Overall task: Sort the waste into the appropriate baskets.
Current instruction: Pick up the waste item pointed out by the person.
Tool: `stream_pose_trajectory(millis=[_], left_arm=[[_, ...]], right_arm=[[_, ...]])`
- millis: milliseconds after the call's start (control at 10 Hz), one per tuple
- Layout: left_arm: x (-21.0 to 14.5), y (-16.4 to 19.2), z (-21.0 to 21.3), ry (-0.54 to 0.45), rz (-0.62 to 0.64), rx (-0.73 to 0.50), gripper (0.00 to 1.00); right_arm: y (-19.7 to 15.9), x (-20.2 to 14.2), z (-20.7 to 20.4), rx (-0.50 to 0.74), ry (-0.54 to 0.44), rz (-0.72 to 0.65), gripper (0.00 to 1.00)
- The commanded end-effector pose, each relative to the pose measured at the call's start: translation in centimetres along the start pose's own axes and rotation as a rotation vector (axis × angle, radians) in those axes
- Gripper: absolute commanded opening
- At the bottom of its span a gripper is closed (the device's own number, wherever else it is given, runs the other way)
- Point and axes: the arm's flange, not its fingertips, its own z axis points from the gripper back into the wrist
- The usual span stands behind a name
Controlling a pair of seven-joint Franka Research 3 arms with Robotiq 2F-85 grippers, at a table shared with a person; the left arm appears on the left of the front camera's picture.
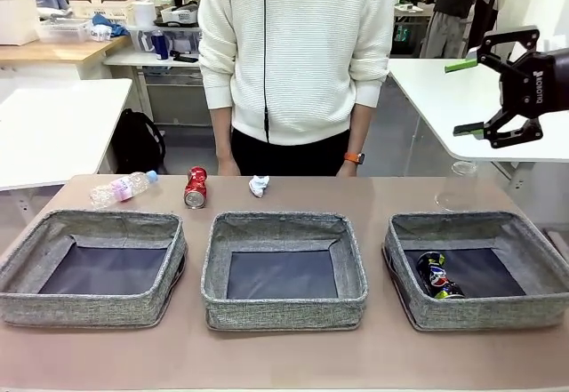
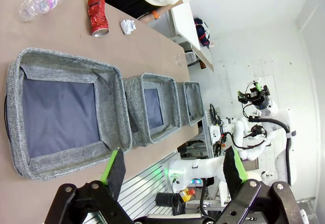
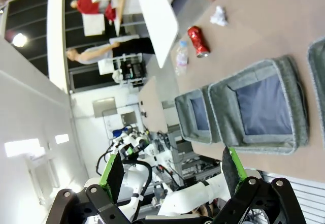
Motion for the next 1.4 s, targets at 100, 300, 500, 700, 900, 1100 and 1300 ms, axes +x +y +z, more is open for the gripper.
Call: stream_pose_trajectory(millis=[100, 300, 500, 700, 900, 1100, 1300], left_arm=[[0.1, -0.1, 0.0, -0.008, -0.022, -0.019, 1.0], [0.1, -0.1, 0.0, -0.008, -0.022, -0.019, 1.0], [0.1, -0.1, 0.0, -0.008, -0.022, -0.019, 1.0], [0.1, -0.1, 0.0, -0.008, -0.022, -0.019, 1.0], [0.0, 0.0, 0.0, 0.0, 0.0, 0.0, 1.0], [2.0, -2.6, -5.6, 0.168, -0.084, 0.311, 1.0], [4.1, -5.8, -14.8, 0.331, -0.187, 0.45, 1.0]], right_arm=[[0.0, 0.1, -0.1, -0.001, 0.002, 0.03, 1.0], [0.0, 0.1, -0.1, -0.001, 0.002, 0.03, 1.0], [0.0, 0.1, -0.1, -0.001, 0.002, 0.03, 1.0], [0.0, 0.1, -0.1, -0.001, 0.002, 0.03, 1.0], [0.0, 0.1, -0.1, -0.001, 0.002, 0.03, 1.0], [0.0, 0.1, -0.1, -0.001, 0.002, 0.03, 1.0], [0.0, 0.1, -0.1, -0.001, 0.002, 0.03, 1.0]])
